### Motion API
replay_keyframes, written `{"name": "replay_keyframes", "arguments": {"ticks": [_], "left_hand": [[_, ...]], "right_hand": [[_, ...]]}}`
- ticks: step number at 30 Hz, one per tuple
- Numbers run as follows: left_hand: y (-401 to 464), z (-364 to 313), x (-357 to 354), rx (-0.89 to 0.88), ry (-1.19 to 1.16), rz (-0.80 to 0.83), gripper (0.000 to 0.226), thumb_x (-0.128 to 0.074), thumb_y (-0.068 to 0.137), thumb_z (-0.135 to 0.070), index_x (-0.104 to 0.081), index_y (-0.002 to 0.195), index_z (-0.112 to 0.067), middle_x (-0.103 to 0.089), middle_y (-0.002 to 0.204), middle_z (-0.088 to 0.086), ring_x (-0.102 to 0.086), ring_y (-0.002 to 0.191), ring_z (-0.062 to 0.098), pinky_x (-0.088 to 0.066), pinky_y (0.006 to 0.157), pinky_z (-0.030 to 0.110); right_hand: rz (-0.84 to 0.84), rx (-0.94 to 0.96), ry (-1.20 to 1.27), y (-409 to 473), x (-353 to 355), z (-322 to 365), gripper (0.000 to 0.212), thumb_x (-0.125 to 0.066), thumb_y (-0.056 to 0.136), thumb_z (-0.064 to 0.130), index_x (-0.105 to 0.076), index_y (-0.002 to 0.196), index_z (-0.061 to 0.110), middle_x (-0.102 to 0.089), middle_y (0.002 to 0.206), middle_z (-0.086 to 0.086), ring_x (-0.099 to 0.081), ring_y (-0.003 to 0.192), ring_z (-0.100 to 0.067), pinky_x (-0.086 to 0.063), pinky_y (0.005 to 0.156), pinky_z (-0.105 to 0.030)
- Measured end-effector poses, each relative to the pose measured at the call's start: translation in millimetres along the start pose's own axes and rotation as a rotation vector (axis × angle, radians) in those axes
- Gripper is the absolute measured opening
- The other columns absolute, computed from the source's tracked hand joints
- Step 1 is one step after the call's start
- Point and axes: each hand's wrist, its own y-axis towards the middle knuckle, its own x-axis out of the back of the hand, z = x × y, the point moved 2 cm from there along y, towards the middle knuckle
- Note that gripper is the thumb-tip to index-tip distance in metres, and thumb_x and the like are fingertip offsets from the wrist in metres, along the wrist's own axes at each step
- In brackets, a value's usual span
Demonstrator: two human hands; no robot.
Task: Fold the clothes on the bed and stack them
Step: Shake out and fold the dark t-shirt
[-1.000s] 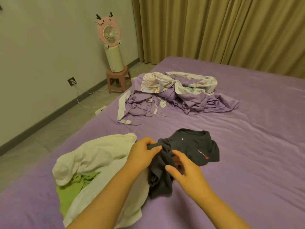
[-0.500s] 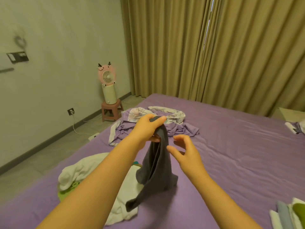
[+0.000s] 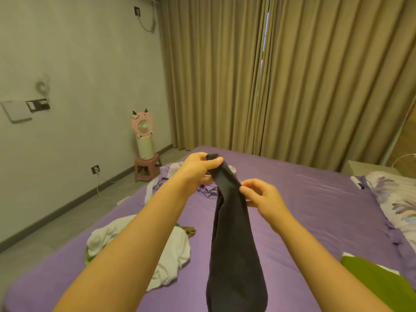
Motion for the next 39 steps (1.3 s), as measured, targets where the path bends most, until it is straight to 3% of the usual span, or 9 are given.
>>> {"name": "replay_keyframes", "arguments": {"ticks": [8, 10, 13, 16, 18, 24, 32, 35, 39], "left_hand": [[-11, -15, -7, -0.188, 0.259, -0.034, 0.031, -0.063, 0.091, -0.029, -0.052, 0.106, -0.004, -0.059, 0.088, 0.009, -0.064, 0.072, 0.018, -0.056, 0.050, 0.024], [-11, -17, -6, -0.175, 0.246, 0.045, 0.033, -0.063, 0.090, -0.032, -0.054, 0.107, -0.004, -0.063, 0.090, 0.013, -0.066, 0.069, 0.020, -0.060, 0.062, 0.031], [-9, -9, -3, -0.160, 0.305, 0.246, 0.046, -0.064, 0.087, -0.041, -0.052, 0.123, -0.016, -0.060, 0.123, 0.006, -0.061, 0.105, 0.013, -0.052, 0.094, 0.035], [-15, 3, -9, -0.148, 0.357, 0.444, 0.072, -0.070, 0.078, -0.041, -0.030, 0.138, -0.037, -0.042, 0.134, -0.013, -0.042, 0.124, 0.009, -0.038, 0.106, 0.034], [-19, 10, -17, -0.130, 0.384, 0.516, 0.074, -0.073, 0.081, -0.029, -0.026, 0.138, -0.040, -0.044, 0.125, -0.018, -0.046, 0.115, 0.003, -0.039, 0.100, 0.027], [-7, 29, -22, -0.182, 0.366, 0.387, 0.013, -0.067, 0.088, -0.022, -0.068, 0.100, -0.018, -0.073, 0.097, 0.001, -0.069, 0.089, 0.015, -0.055, 0.077, 0.024], [-7, 47, -25, -0.053, 0.038, 0.341, 0.026, -0.063, 0.088, -0.033, -0.069, 0.098, -0.009, -0.074, 0.089, 0.007, -0.071, 0.082, 0.020, -0.056, 0.071, 0.029], [-7, 49, -22, -0.017, -0.020, 0.292, 0.030, -0.060, 0.090, -0.035, -0.070, 0.094, -0.007, -0.075, 0.084, 0.005, -0.071, 0.075, 0.015, -0.053, 0.061, 0.022], [-8, 44, -22, 0.039, -0.123, 0.232, 0.030, -0.064, 0.086, -0.036, -0.069, 0.098, -0.008, -0.074, 0.091, 0.006, -0.070, 0.084, 0.019, -0.054, 0.066, 0.026]], "right_hand": [[-0.043, 0.032, -0.080, -11, 28, 37, 0.012, -0.058, 0.093, 0.017, -0.066, 0.088, 0.023, -0.069, 0.091, -0.001, -0.065, 0.086, -0.019, -0.058, 0.075, -0.034], [-0.078, 0.016, -0.024, -8, 34, 46, 0.012, -0.054, 0.095, 0.015, -0.064, 0.089, 0.019, -0.067, 0.091, -0.004, -0.063, 0.084, -0.021, -0.056, 0.075, -0.036], [-0.107, -0.016, 0.167, -1, 44, 61, 0.013, -0.046, 0.099, 0.016, -0.058, 0.095, 0.013, -0.061, 0.093, -0.006, -0.058, 0.085, -0.018, -0.050, 0.073, -0.030], [-0.163, -0.017, 0.369, 9, 52, 79, 0.016, -0.042, 0.100, 0.016, -0.057, 0.099, 0.011, -0.062, 0.093, -0.007, -0.058, 0.082, -0.018, -0.050, 0.066, -0.026], [-0.206, -0.016, 0.451, 16, 56, 90, 0.016, -0.046, 0.098, 0.013, -0.057, 0.108, 0.006, -0.063, 0.091, -0.007, -0.060, 0.078, -0.016, -0.051, 0.061, -0.024], [-0.464, -0.176, 0.456, 24, 69, 78, 0.020, -0.053, 0.094, 0.009, -0.061, 0.111, 0.002, -0.066, 0.091, -0.010, -0.061, 0.079, -0.020, -0.053, 0.070, -0.032], [-0.567, -0.228, 0.407, -5, 68, 42, 0.008, -0.056, 0.094, 0.015, -0.063, 0.094, 0.013, -0.068, 0.095, -0.005, -0.064, 0.087, -0.019, -0.052, 0.061, -0.028], [-0.544, -0.185, 0.398, -15, 64, 36, 0.010, -0.056, 0.094, 0.011, -0.063, 0.100, 0.011, -0.068, 0.101, -0.008, -0.067, 0.090, -0.019, -0.055, 0.058, -0.025], [-0.454, -0.073, 0.294, -33, 50, 32, 0.028, -0.058, 0.093, 0.018, -0.056, 0.120, 0.021, -0.062, 0.121, -0.005, -0.064, 0.103, -0.015, -0.057, 0.069, -0.025]]}}
